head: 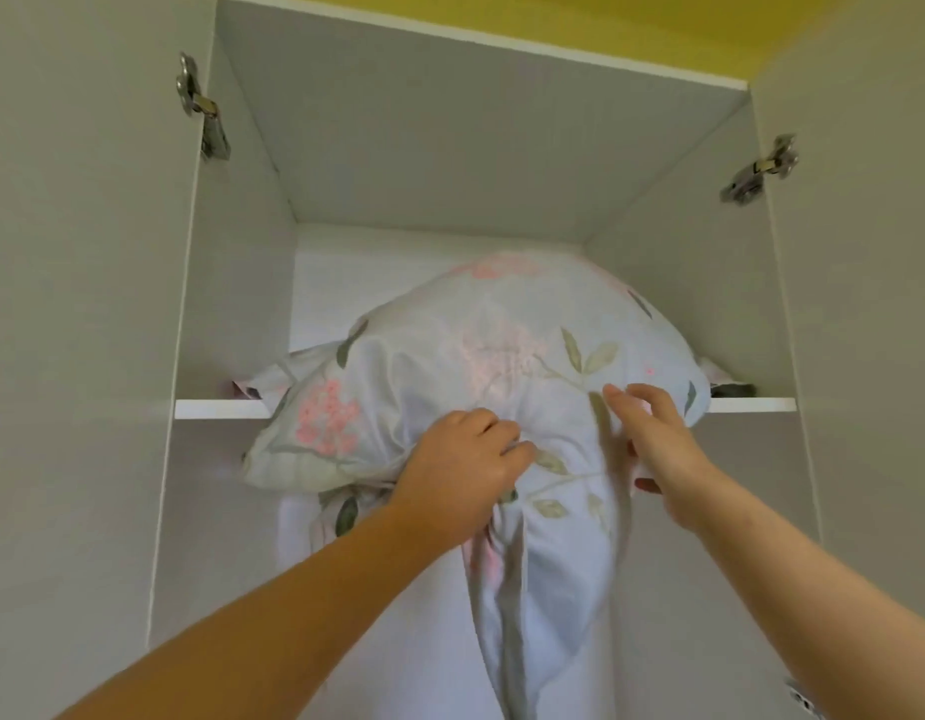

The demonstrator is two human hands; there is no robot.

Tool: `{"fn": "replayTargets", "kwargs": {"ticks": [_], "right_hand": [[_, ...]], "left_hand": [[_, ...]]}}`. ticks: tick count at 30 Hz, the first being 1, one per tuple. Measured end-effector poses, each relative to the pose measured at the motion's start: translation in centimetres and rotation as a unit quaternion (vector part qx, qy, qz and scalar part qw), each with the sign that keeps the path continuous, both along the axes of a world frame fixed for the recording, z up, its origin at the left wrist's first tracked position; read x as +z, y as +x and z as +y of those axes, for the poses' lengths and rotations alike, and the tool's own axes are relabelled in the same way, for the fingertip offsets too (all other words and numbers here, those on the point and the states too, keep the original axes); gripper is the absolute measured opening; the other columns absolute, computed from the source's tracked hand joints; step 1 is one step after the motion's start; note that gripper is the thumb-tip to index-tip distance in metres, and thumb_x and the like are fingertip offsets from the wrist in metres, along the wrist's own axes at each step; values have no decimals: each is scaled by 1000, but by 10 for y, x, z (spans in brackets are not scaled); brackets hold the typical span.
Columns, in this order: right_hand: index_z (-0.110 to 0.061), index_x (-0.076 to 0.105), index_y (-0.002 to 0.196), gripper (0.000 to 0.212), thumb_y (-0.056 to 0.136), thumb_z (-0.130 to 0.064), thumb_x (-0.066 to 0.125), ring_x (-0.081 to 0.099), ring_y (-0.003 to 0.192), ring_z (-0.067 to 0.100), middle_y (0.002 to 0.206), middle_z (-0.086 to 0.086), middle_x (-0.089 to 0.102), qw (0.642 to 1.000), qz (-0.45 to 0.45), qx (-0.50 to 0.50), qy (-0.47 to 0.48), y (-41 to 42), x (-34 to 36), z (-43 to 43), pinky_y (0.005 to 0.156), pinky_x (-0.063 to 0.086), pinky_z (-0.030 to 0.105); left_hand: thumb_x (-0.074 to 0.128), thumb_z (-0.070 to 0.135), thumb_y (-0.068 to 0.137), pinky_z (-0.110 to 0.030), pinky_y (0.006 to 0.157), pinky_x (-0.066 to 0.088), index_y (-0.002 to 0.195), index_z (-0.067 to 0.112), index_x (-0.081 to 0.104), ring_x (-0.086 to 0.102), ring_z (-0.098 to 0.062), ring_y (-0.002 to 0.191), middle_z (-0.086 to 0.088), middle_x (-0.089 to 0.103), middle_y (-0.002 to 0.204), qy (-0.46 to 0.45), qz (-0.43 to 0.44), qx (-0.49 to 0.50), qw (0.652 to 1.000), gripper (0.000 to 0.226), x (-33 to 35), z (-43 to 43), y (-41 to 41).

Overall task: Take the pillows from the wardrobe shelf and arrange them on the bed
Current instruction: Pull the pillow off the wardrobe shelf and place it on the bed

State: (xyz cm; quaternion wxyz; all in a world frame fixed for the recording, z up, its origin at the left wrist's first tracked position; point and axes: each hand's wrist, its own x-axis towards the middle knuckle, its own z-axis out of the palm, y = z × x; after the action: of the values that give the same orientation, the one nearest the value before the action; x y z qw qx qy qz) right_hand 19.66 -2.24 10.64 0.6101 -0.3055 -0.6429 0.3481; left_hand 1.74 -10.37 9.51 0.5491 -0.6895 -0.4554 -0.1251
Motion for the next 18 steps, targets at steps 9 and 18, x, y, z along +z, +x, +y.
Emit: {"fn": "replayTargets", "kwargs": {"ticks": [9, 18], "right_hand": [[-25, 12, 148, 88, 80, -42, 66, 32, 136, 32, 152, 7, 25, 996, -6, -82, 29, -20, 2, 21, 113, 29, 46], [-16, 45, 112, 34, 82, -21, 60, 52, 111, 31, 119, 11, 54, 993, -7, -112, 22, -13, 2, 56, 99, 43, 46]], "left_hand": [[45, 42, 89, -43, 97, 33, 135, 24, 39, 41, -32, 125, -8, 49, 136, 140, -283, 87, 945, 49, 76, -2, 18], [40, 53, 87, -37, 83, 32, 101, 18, 59, 57, -27, 90, -6, 65, 92, 208, -294, 154, 920, 43, 45, 62, 16]]}}
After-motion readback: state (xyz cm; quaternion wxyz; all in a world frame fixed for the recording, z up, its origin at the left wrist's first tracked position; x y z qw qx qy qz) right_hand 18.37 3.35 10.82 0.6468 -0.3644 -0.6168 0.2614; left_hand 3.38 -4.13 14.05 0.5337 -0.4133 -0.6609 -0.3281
